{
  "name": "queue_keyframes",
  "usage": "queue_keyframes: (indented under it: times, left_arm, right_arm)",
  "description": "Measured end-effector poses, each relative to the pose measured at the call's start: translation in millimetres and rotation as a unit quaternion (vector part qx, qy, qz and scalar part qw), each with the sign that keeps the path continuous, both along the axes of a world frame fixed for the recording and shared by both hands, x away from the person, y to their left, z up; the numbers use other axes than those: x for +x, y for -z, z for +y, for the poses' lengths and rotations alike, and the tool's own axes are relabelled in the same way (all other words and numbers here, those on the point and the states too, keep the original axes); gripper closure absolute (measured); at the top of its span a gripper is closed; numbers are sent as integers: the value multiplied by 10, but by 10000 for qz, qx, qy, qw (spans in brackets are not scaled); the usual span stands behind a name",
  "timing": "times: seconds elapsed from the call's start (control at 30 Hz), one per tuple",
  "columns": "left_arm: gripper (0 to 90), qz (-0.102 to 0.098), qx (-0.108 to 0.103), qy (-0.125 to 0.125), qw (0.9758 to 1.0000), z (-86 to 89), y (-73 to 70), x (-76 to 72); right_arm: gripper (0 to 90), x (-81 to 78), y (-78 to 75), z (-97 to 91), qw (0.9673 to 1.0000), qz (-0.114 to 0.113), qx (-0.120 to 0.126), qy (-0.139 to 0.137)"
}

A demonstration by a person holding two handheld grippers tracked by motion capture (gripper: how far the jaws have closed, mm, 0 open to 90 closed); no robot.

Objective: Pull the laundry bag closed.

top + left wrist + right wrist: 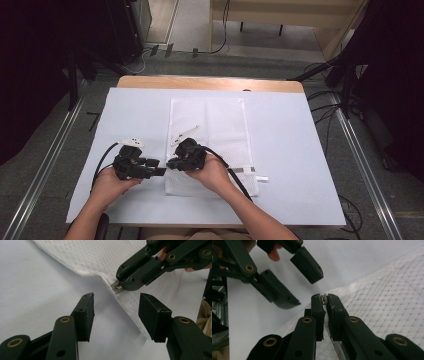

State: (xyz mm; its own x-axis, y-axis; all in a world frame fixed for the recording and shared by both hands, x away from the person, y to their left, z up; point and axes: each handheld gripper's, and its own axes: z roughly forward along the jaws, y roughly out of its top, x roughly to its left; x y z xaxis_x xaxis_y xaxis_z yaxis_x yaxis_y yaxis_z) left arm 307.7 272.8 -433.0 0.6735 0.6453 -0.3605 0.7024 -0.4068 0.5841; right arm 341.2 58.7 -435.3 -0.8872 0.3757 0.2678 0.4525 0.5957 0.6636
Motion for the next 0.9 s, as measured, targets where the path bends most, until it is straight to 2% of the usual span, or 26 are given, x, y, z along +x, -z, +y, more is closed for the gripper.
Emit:
queue_keyframes:
  times: [0.2,0.4,0.5,0.7,0.8,0.9]
  left_arm:
    - [479,60,-19,25,10000,-43,28,7]
    - [527,142,173,247,9994,-123,79,30]
    - [546,223,125,265,9993,-142,98,47]
    - [654,286,53,262,9992,-146,114,80]
    - [680,322,32,321,9990,-163,121,89]
    - [772,380,72,310,9988,-170,119,96]
  right_arm:
    - [859,8,-43,3,10000,-71,18,-2]
    - [859,20,-60,0,10000,-25,85,-7]
    - [859,17,-62,5,9999,-34,94,-15]
    - [859,17,-62,11,9999,9,125,-17]
    - [859,19,-60,13,9999,15,137,-31]
    - [859,23,-54,12,9999,47,132,-63]
